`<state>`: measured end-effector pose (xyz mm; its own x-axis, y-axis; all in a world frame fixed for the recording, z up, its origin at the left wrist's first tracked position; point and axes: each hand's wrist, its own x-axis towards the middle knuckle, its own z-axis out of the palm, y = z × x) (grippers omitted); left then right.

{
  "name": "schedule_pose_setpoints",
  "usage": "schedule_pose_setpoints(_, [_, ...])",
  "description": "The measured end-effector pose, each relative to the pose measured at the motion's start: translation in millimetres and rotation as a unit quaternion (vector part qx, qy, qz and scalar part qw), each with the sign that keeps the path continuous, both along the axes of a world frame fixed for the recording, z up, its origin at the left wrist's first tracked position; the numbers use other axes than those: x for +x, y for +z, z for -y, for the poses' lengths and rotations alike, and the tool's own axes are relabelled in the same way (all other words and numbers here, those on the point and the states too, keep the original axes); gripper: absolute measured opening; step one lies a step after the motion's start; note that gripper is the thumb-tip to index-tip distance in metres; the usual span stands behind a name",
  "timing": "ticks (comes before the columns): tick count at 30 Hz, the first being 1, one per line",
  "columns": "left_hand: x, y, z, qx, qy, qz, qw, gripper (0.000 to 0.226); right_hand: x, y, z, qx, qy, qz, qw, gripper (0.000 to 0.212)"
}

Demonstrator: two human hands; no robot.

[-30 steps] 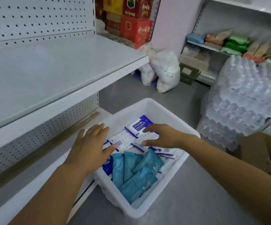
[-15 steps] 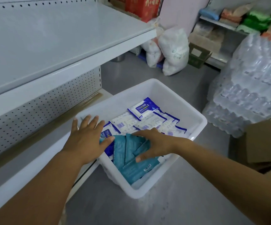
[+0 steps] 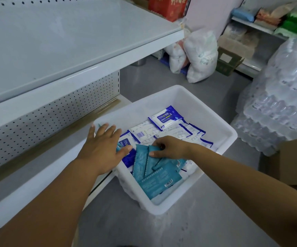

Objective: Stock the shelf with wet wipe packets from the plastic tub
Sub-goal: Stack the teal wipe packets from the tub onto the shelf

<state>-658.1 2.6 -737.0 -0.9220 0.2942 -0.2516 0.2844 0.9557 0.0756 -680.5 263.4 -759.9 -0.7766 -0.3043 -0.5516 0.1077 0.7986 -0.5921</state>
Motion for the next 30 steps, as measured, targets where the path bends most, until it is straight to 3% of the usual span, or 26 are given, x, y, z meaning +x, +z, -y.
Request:
schedule_pose_setpoints(7, [1.0, -1.0, 0.7, 0.006, 0.0, -0.001, 1.0, 0.083, 5.6, -8.1, 3.9, -0.008, -0.003, -0.084, 0.996, 0.027])
schedule_pose_setpoints(12, [-0.5, 1.8, -2.7, 0.016, 0.01, 0.01, 1.0, 0.084, 2.8, -8.7, 3.8, -0.022, -0.04, -0.118, 0.992, 0.037])
schedule_pose_setpoints(18, [-0.8, 14.9, -7.0, 0.134, 0.05, -0.022, 0.99, 0.078, -6.2, 22.1, 0.6, -0.084, -0.109, -0.188, 0.972, 0.05])
schedule_pose_setpoints(21, [0.1, 28.1, -15.7, 0.266, 0.111, -0.011, 0.958, 0.073, -15.0, 45.5, 0.6, -0.117, -0.133, -0.225, 0.958, 0.06])
schedule_pose_setpoints(25, [0.6, 46.3, -25.8, 0.379, 0.14, 0.01, 0.914, 0.083, -22.8, 82.6, 4.6, -0.178, -0.148, -0.267, 0.936, 0.052])
schedule_pose_setpoints(30, [-3.7, 79.2, -19.1, 0.535, 0.184, 0.028, 0.824, 0.101, -30.8, 142.4, 18.6, -0.254, -0.133, -0.301, 0.91, 0.054])
